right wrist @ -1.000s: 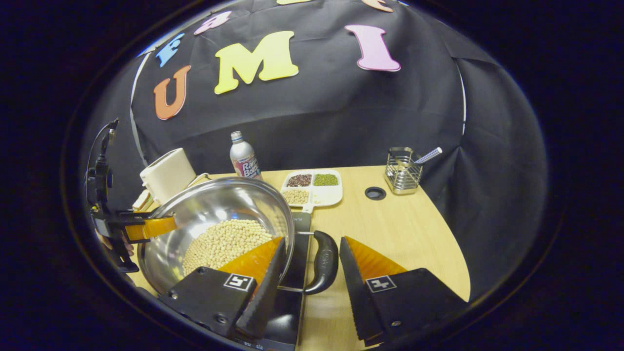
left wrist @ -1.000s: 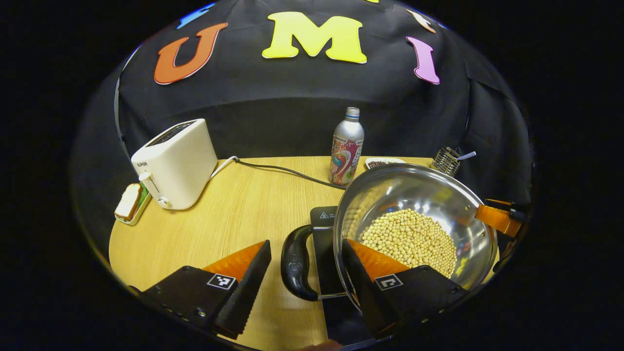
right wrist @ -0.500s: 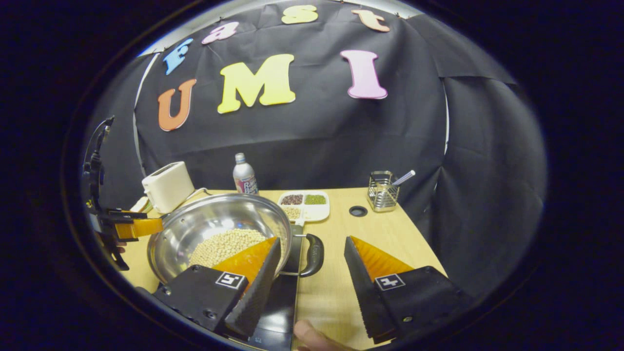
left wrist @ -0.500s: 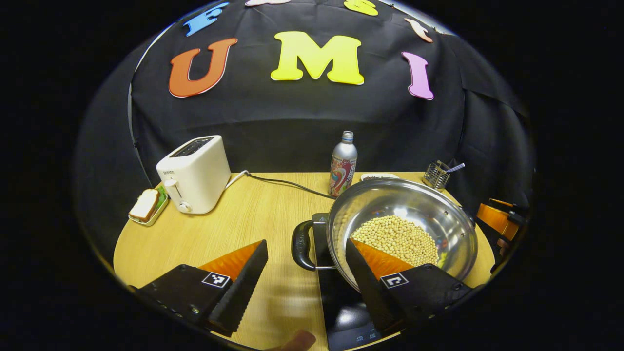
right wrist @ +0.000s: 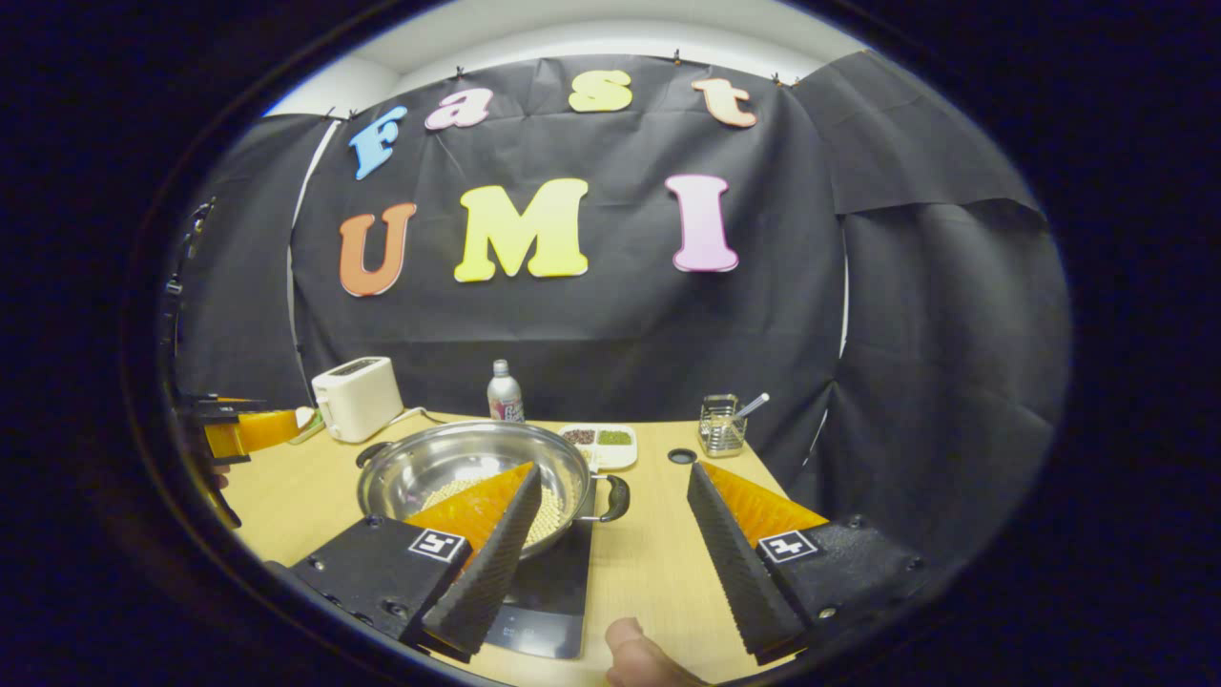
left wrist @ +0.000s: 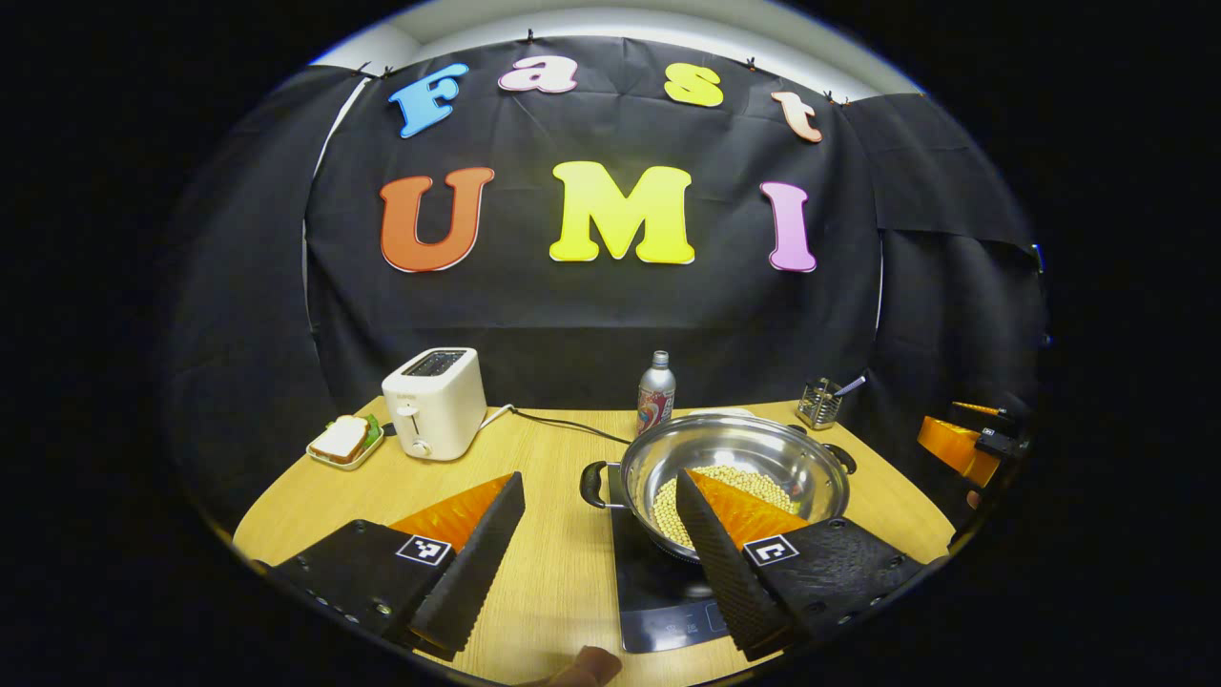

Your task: First push the handle of the pot to place it horizontally, then grasp the pot with both hands and set it on the induction cooktop.

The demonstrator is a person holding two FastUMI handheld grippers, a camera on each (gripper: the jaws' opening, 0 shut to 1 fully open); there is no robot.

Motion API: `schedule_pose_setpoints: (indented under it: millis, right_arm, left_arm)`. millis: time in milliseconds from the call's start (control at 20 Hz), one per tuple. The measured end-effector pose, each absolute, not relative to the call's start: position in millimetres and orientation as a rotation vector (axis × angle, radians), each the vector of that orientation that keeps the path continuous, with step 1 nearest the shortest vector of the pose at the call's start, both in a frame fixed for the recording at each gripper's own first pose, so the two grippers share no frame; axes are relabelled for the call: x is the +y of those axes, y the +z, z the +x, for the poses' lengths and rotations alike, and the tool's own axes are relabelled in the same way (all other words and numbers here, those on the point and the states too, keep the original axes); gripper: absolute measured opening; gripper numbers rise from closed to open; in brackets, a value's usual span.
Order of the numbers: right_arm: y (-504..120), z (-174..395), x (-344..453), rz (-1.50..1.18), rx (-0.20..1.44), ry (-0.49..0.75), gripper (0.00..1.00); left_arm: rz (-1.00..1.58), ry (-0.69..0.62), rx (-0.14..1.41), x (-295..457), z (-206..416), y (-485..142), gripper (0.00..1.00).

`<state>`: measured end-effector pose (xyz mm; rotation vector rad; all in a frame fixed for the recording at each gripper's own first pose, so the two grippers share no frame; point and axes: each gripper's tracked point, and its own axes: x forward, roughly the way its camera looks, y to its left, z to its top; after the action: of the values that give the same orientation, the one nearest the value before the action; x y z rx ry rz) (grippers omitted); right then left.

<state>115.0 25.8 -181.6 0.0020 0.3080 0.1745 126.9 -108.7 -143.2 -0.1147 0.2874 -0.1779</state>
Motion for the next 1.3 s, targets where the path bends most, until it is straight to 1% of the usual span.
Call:
schedule_pose_setpoints:
  millis: [300, 400, 500, 650, 800, 950, 1050, 1300]
  right_arm:
    - [-112, 54, 22, -0.023, 0.177, 0.172, 0.98]
    - [-90, 36, 23, -0.022, 0.142, 0.175, 0.98]
    - [-69, 19, 18, -0.021, 0.105, 0.164, 0.97]
    - [-36, -6, 6, -0.005, 0.041, 0.123, 0.99]
    - [-9, -33, -2, 0.004, -0.014, 0.107, 0.97]
    - [6, -59, -11, 0.000, -0.048, 0.098, 0.99]
    - [10, -72, -15, 0.000, -0.064, 0.093, 0.97]
    - [-12, -85, -37, -0.015, -0.044, 0.067, 0.98]
  left_arm:
    - [-0.124, -0.158, 0.192, -89, 78, -89, 0.95]
    - [-0.119, -0.127, 0.164, -76, 59, -70, 0.95]
    - [-0.121, -0.101, 0.116, -67, 43, -49, 0.95]
    - [-0.123, -0.103, 0.040, -61, 14, -17, 0.95]
    - [-0.121, -0.070, -0.016, -50, -9, 2, 0.95]
    - [-0.141, -0.074, -0.065, -50, -32, 20, 0.95]
    - [-0.157, -0.095, -0.083, -56, -49, 23, 0.95]
    - [-0.108, -0.127, -0.116, -64, -73, 15, 0.95]
